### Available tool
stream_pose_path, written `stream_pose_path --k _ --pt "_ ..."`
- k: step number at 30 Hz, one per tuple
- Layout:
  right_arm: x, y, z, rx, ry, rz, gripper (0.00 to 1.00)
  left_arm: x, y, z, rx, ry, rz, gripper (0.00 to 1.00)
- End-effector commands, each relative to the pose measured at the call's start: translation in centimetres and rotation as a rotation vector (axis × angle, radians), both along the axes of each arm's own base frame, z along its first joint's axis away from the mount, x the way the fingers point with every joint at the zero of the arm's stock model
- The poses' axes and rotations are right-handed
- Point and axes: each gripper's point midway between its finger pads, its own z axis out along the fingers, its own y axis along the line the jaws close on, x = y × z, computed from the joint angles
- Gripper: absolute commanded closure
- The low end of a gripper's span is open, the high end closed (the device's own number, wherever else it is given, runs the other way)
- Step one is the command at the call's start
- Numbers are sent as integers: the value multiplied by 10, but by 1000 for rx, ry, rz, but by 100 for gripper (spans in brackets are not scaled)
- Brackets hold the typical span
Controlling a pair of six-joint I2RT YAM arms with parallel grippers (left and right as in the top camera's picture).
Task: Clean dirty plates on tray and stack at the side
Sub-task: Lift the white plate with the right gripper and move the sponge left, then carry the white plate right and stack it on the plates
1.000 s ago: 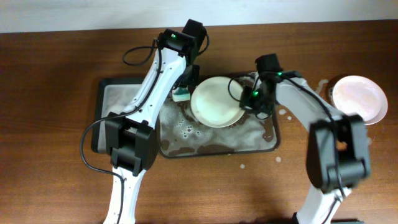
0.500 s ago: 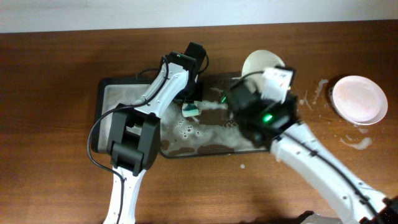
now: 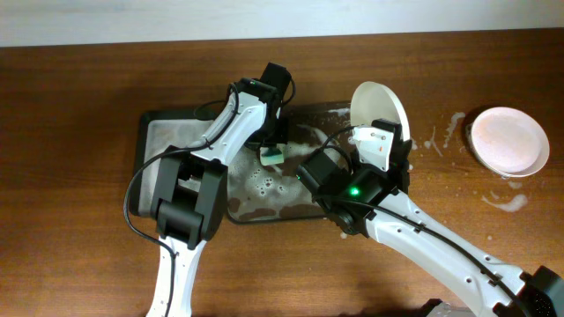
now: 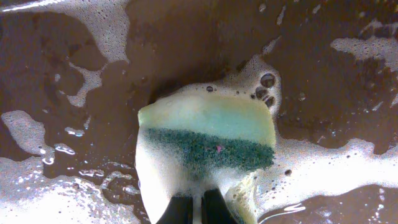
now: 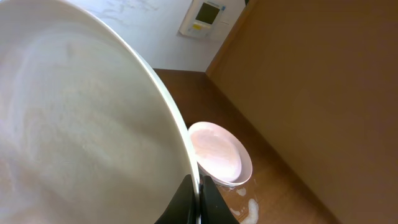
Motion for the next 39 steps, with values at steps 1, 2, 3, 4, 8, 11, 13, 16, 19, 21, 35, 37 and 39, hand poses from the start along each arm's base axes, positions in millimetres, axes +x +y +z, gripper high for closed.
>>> stream_pose_path --k 1,2,3,4,8,11,13,16,19,21,35,37,39 --pt "-1 -1 7 -15 -54 -10 96 -6 -1 -7 -12 22 11 99" --pt "-1 -1 7 -15 -54 -10 96 -6 -1 -7 -12 22 11 99" --pt "-1 -1 8 -13 -56 -11 96 -6 -1 -7 -12 23 11 99" --pt "-1 0 8 -9 -61 -11 96 -6 -1 -7 -12 23 11 99" --pt "1 1 8 4 -74 -11 96 -8 1 7 -9 22 2 99" --pt "1 2 6 19 -69 -8 96 -3 24 80 26 -95 8 99" --pt "2 4 3 38 -65 -3 96 -9 49 127 74 -170 41 99" --pt "3 4 3 48 -69 -2 96 -33 107 156 280 -154 98 99" --pt "3 4 3 47 -69 -2 96 -42 155 138 338 -69 203 99" --pt "3 4 3 47 -68 -2 96 -45 182 119 350 -28 269 99" --pt "1 -1 26 -38 -174 -39 96 -47 208 30 287 -29 328 1" --pt "0 -2 32 -63 -196 -48 96 -42 204 46 259 -45 328 1" --pt "0 -2 32 -63 -196 -48 96 -35 198 79 226 -96 328 1"
